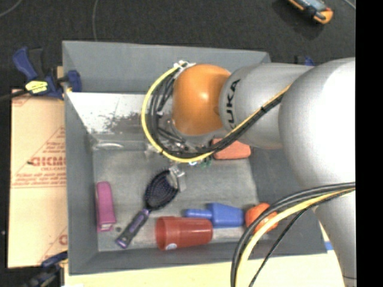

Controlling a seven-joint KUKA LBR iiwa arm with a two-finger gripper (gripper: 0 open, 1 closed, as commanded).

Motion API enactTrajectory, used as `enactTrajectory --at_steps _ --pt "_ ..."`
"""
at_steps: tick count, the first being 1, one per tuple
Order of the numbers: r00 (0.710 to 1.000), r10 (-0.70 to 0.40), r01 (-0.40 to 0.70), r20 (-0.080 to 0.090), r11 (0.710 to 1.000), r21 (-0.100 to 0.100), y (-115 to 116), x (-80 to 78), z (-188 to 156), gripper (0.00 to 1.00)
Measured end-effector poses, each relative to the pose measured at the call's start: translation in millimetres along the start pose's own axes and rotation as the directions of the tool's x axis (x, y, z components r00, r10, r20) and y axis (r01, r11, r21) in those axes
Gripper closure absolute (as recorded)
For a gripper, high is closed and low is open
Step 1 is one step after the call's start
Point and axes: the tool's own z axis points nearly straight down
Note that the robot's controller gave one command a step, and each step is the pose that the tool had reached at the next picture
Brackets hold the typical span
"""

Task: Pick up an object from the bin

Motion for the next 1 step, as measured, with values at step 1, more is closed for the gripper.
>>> enactTrajectory --at_steps 1 --pt "1.0 -0.017 0.017 0.002 1.0 -0.002 11.8 7.3 -57.9 0.0"
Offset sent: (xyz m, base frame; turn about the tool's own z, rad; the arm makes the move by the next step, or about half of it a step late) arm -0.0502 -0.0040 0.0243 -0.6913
